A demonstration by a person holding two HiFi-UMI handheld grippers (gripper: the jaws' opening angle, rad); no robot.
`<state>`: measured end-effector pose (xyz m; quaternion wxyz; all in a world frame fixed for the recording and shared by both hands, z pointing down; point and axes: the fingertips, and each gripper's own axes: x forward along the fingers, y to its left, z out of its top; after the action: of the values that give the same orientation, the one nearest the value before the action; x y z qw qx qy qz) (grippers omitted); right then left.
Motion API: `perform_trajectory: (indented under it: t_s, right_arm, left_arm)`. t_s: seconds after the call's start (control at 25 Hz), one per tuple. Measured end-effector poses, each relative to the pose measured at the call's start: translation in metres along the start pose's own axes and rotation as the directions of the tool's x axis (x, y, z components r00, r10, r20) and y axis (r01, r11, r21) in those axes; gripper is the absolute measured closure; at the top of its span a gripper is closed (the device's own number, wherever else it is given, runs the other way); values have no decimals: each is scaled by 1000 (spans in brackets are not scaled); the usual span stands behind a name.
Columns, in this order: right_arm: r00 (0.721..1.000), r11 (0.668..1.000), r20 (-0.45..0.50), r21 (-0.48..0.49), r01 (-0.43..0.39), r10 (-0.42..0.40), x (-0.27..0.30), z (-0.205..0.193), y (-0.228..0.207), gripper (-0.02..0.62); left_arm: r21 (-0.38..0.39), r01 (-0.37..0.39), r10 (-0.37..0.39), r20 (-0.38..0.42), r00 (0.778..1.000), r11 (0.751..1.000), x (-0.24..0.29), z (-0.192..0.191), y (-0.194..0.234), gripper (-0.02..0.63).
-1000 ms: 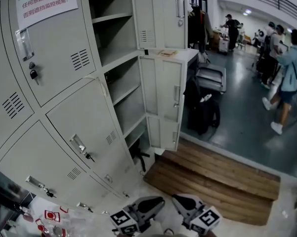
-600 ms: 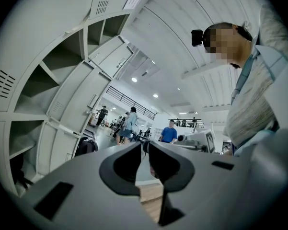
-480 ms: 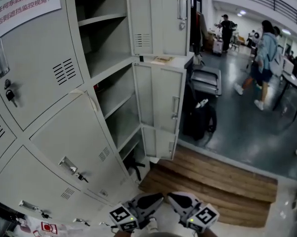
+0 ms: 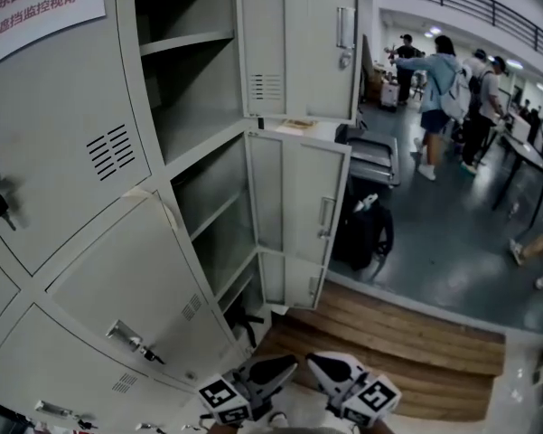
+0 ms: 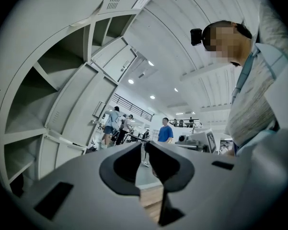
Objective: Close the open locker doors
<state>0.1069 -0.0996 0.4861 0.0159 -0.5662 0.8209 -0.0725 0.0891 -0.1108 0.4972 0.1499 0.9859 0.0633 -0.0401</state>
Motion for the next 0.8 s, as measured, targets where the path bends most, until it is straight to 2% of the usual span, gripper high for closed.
perform_trajectory:
  t_s: [0.4,0.56,0.8]
  right_arm:
    - [1000,1000,-15,-9,-27,27,16,1,-17,592]
    - [998,998,-22,-11,-66,66,18,7,-31,592]
    - [989,989,-46,-27,-143,142,17,14,-55,592]
  left_arm:
    - [8,-18,18,3,1000,1000,5,4,21,560]
    - [30,-52,52,6,999,998,16,11,30,560]
    - [22,-110,109,20,994,994,39,18,33,560]
